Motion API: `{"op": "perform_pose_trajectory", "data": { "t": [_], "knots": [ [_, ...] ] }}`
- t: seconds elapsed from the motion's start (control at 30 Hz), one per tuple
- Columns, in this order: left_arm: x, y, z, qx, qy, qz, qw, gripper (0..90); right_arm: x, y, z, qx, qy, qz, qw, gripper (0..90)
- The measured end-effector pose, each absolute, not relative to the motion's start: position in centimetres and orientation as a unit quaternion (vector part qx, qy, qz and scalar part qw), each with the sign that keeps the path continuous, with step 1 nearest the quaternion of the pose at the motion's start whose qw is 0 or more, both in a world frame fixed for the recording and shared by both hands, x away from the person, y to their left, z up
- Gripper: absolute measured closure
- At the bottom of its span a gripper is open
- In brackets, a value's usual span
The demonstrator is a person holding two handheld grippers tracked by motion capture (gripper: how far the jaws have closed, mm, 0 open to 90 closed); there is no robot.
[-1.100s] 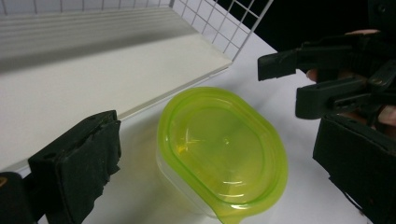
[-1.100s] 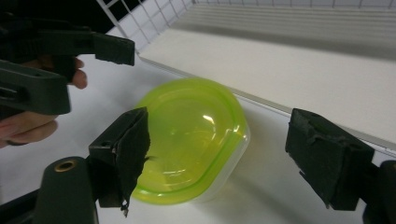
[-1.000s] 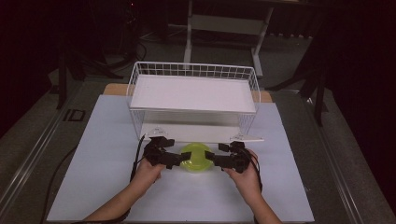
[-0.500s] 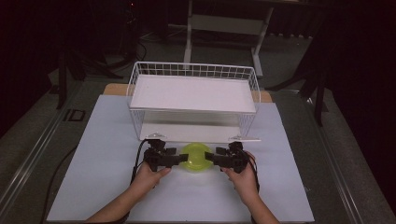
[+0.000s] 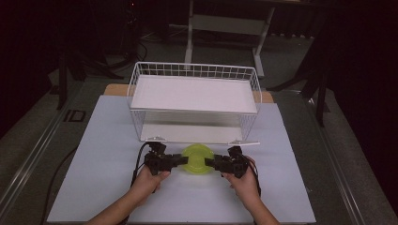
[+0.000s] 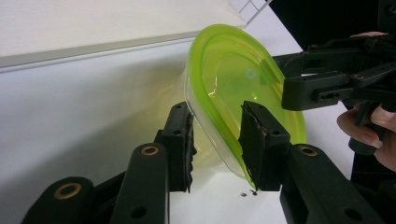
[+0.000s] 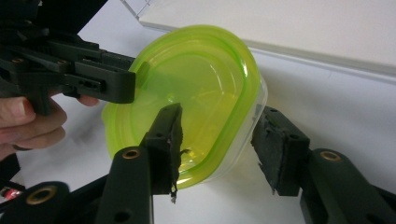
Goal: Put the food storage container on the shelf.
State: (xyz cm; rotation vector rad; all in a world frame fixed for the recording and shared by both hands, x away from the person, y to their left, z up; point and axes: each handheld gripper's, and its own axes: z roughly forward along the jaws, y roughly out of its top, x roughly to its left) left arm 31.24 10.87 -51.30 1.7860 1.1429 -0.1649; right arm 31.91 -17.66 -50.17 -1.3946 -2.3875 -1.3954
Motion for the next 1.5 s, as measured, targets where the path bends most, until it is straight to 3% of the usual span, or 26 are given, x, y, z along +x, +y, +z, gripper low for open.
{"op": "perform_pose_trajectory", "data": {
  "t": [0.13,0.23,0.3,0.43,1.13,1.5],
  "knots": [
    [30.2,10.8,-51.3,0.729,0.472,-0.068,0.49,71.4,31.5,-17.9,-50.3,-0.46,-0.758,-0.46,0.054,60.6],
    [29.6,10.9,-51.2,0.73,0.478,-0.066,0.483,73.5,31.1,-18.2,-50.1,-0.452,-0.759,-0.466,0.053,66.4],
    [29.3,11.0,-51.3,0.726,0.481,-0.076,0.485,76.3,30.8,-18.3,-49.9,-0.449,-0.758,-0.47,0.049,75.8],
    [28.6,10.7,-50.9,0.734,0.477,-0.059,0.48,82.0,30.2,-18.4,-49.6,-0.451,-0.765,-0.459,0.031,80.4],
    [32.3,11.7,-47.4,0.707,0.472,-0.015,0.527,82.8,32.5,-16.9,-46.5,-0.472,-0.725,-0.5,-0.043,80.2],
    [35.2,12.5,-48.5,0.693,0.474,-0.007,0.543,82.5,35.0,-16.0,-47.6,-0.503,-0.695,-0.512,-0.037,80.2]
  ]
}}
